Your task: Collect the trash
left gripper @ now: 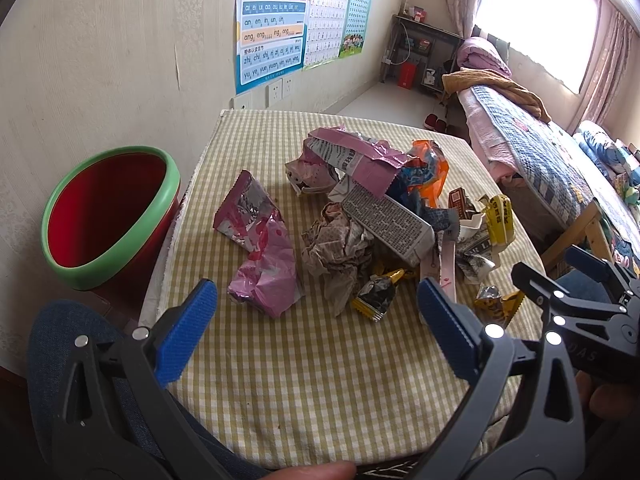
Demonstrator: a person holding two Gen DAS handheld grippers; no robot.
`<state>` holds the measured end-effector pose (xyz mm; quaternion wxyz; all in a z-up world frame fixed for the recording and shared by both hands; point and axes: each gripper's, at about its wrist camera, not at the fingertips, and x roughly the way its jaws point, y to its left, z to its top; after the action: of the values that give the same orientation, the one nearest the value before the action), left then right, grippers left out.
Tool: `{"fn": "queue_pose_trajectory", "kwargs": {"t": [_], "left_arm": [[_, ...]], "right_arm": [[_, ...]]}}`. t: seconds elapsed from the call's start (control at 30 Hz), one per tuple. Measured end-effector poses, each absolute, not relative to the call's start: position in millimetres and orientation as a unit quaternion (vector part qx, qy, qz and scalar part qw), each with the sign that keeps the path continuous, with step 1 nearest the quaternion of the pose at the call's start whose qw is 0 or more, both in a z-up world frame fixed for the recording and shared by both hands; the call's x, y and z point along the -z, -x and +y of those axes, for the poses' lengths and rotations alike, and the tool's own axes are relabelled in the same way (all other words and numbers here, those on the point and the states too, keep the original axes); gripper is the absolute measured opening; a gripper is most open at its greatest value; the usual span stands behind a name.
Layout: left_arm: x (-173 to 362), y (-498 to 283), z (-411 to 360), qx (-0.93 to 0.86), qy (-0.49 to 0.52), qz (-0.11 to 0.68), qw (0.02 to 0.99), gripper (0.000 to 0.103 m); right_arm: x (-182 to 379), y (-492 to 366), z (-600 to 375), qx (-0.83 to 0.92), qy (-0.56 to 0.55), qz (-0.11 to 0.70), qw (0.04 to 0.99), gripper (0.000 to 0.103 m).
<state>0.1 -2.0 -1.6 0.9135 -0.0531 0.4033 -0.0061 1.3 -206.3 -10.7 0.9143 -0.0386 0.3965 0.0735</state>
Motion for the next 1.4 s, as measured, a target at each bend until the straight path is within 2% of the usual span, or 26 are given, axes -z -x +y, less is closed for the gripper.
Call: {"fn": "queue_pose_trajectory", "kwargs": {"t": [0.83,1.13,1.4], "left_arm": [[6.3,-1.0,4.6,0.004,0.071,0.413,0.908,0.098],[2.1,-11.7,15.5,0.019,0.112,0.434,0.894,0.098],[2.9,-33.4,23.5,0.008,0.095,0.458,0.884,0.098]], "right_arm": [[8.1,-3.5,-208.7,-0.072,0.027,0.398,0.914,0.096],[8.5,-24.3,-222.1,-0.078,-0.001,0.441,0.894,0.096],[9.1,-42.9,-243.9,-0.059,-0.011,0.446,0.893,0.096]]}}
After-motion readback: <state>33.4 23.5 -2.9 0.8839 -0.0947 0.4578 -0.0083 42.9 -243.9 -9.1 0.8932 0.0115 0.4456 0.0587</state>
